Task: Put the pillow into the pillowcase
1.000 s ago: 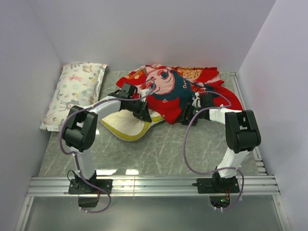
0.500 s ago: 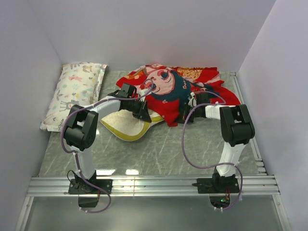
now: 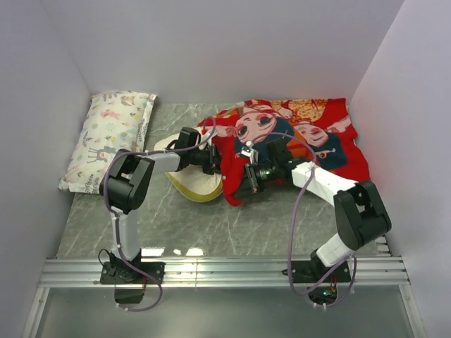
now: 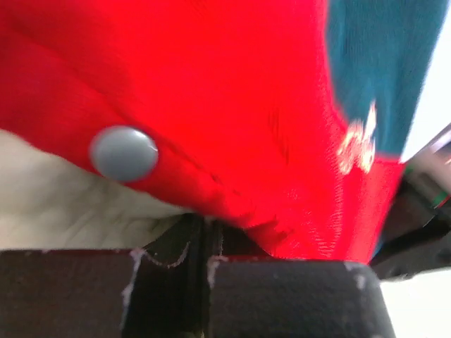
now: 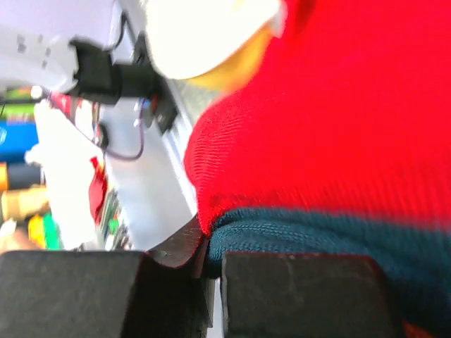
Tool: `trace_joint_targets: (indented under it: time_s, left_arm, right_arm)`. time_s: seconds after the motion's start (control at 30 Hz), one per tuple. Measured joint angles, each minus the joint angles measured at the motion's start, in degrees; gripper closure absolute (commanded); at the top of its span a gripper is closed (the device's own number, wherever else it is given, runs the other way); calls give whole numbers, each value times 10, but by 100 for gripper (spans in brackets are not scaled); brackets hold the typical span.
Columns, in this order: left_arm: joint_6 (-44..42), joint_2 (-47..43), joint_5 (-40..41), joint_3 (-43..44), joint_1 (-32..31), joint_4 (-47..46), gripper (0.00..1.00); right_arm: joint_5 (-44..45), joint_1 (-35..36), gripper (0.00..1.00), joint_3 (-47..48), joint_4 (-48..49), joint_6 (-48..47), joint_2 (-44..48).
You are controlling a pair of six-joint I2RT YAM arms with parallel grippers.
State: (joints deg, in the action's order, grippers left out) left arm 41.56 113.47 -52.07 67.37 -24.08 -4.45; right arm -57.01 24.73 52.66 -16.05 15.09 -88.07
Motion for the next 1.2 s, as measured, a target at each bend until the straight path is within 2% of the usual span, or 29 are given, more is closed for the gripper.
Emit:
trace_joint_targets:
  time_s: [0.13, 0.27, 0.33, 0.43, 0.6, 0.67, 0.7, 0.77, 0.9, 1.0, 1.07, 1.1, 1.13, 1.17, 1.2]
  left_arm:
    - [83, 32, -6, 0, -3, -95, 99]
    - [83, 30, -13, 0, -4, -125, 99]
    - [37, 17, -18, 11, -4, -85, 99]
    - [-75, -13, -28, 71, -5, 42, 99]
    - [-213, -80, -55, 168, -12, 170, 100]
    - [-226, -106, -91, 189, -24, 184, 100]
    - [-215, -116, -111, 190, -32, 169, 100]
    - [-126, -135, -151, 171, -54, 84, 100]
    - [150, -144, -197, 100, -80, -230, 100]
    - [328, -113, -200, 82, -53, -439, 99]
    - [367, -100, -195, 58, -17, -477, 99]
    - [376, -96, -192, 40, 5, -479, 96]
    - [363, -91, -185, 20, 32, -459, 89]
    - [338, -89, -184, 9, 54, -419, 71]
    - [301, -84, -179, 7, 74, -363, 63]
  right_arm:
    - [-4, -17, 100, 43, -44, -9, -36]
    - [-2, -85, 100, 93, -83, -16, -50]
    - [2, -115, 100, 123, -98, -19, -45]
    - [7, -139, 100, 161, -106, -22, -15]
    - [17, -165, 100, 197, -112, -26, 105]
    - [25, -176, 100, 203, -113, -25, 156]
    - [30, -181, 100, 209, -112, -22, 183]
    - [45, -191, 100, 229, -115, -12, 225]
    - [76, -192, 100, 288, -115, 12, 261]
    - [97, -185, 100, 325, -102, 17, 234]
    - [109, -169, 100, 334, -86, 17, 199]
    - [114, -156, 100, 336, -76, 16, 173]
    - [120, -143, 100, 339, -65, 16, 142]
    - [125, -129, 100, 344, -57, 16, 115]
    - [137, -112, 100, 355, -52, 15, 71]
